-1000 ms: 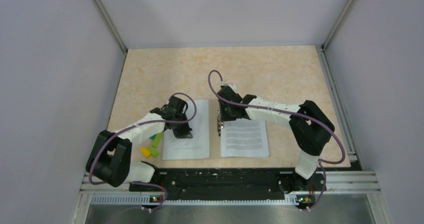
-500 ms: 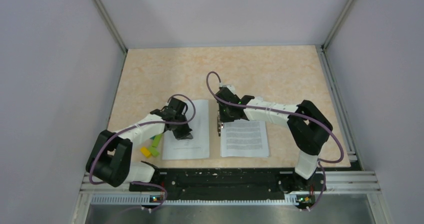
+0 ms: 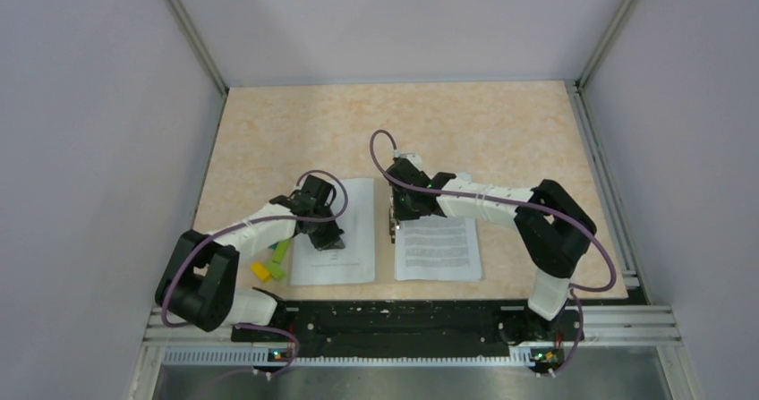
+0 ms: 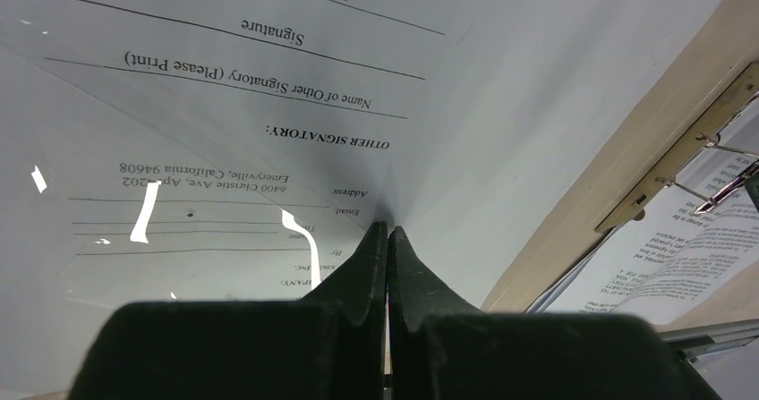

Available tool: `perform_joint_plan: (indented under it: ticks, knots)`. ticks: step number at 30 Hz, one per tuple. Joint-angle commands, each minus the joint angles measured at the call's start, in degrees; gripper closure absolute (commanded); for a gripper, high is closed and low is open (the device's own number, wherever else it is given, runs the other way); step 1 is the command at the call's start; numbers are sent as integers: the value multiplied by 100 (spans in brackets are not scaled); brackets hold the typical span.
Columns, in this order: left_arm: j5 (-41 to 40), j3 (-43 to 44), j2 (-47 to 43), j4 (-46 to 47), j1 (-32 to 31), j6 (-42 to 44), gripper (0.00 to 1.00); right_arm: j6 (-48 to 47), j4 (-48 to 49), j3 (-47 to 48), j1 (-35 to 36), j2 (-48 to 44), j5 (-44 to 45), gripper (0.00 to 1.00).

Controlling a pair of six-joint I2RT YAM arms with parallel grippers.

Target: Put the files into the folder

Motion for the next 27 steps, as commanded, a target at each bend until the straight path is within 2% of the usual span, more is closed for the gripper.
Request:
perform_joint_plan:
  ticks: [1,27]
  knots:
    - [-179,-71,168,59,17,-186,100,92,-11,-170,130,-186,-14,91]
    - [-119,-73,341,159,12,-369,100,253,277,-588,269,-367,40,91]
